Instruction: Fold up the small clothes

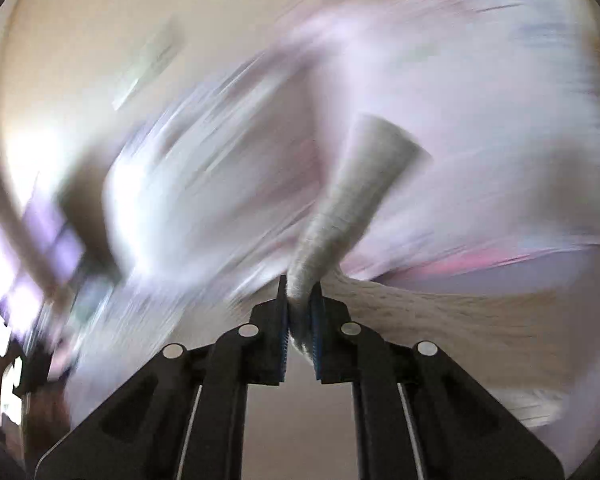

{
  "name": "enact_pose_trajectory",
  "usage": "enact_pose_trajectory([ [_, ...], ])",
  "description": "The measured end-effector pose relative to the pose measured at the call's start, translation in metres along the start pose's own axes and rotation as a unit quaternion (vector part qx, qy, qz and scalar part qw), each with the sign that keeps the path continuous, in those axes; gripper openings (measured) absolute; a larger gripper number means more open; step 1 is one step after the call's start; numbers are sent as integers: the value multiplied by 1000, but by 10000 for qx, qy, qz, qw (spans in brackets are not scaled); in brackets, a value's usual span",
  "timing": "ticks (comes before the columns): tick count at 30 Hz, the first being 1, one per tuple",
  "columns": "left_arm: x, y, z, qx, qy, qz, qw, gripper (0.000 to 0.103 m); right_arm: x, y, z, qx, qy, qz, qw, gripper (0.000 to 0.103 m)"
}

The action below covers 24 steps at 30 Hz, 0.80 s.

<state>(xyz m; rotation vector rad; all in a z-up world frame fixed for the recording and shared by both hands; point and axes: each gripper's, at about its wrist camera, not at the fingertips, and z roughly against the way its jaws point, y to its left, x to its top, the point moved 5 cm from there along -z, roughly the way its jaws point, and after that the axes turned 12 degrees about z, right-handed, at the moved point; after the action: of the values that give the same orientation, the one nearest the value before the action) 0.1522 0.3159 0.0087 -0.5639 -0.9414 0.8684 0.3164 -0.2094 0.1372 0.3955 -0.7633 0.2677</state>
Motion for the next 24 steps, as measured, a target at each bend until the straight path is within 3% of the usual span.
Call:
enact_pose_trajectory([
  [1, 4, 5, 0, 7, -9, 102, 9999, 94, -7, 31, -21, 360, 326, 236, 9985, 20],
  [2, 8, 10, -1, 22, -3, 211, 9998, 91, -11, 48, -31, 536, 480, 354, 9968, 37],
  [3, 11, 14, -3, 42, 20, 300, 9995, 88, -16, 61, -31, 625, 473, 445, 9959, 59],
  [5, 18, 24, -10, 120, 115, 473, 9987, 88, -15, 61, -22, 553, 194, 466, 9972, 75],
  [8, 30, 40, -25, 267, 241, 817, 9960, 86, -13, 38, -3, 288, 41, 298, 9991, 76],
  [10, 39, 52, -36, 303, 341, 1174, 9920, 76, -17, 17, 7, 158, 39, 33, 9999, 76],
  [15, 67, 70, -49, 326, 186, 1654, 9855, 62, -43, -18, 37, -192, 56, -379, 9991, 76],
  [17, 76, 79, -55, 445, 187, 1807, 9823, 52, -48, -27, 42, -199, 46, -506, 9985, 76],
  [19, 81, 89, -61, 539, 194, 2049, 9771, 21, -54, -35, 44, -186, 20, -617, 9979, 77],
  [20, 83, 95, -63, 650, 206, 2181, 9735, 11, -56, -38, 46, -171, 10, -650, 9977, 77],
  [21, 84, 93, -64, 781, 190, 2152, 9732, 9, -59, -42, 48, -152, 5, -679, 9976, 77],
  [23, 85, 64, -57, 983, -47, 1534, 9833, 8, -62, -46, 52, -162, 5, -695, 9974, 78],
  [24, 81, 26, -52, 1031, -251, 741, 9916, 7, -63, -48, 53, -178, -2, -699, 9974, 78],
])
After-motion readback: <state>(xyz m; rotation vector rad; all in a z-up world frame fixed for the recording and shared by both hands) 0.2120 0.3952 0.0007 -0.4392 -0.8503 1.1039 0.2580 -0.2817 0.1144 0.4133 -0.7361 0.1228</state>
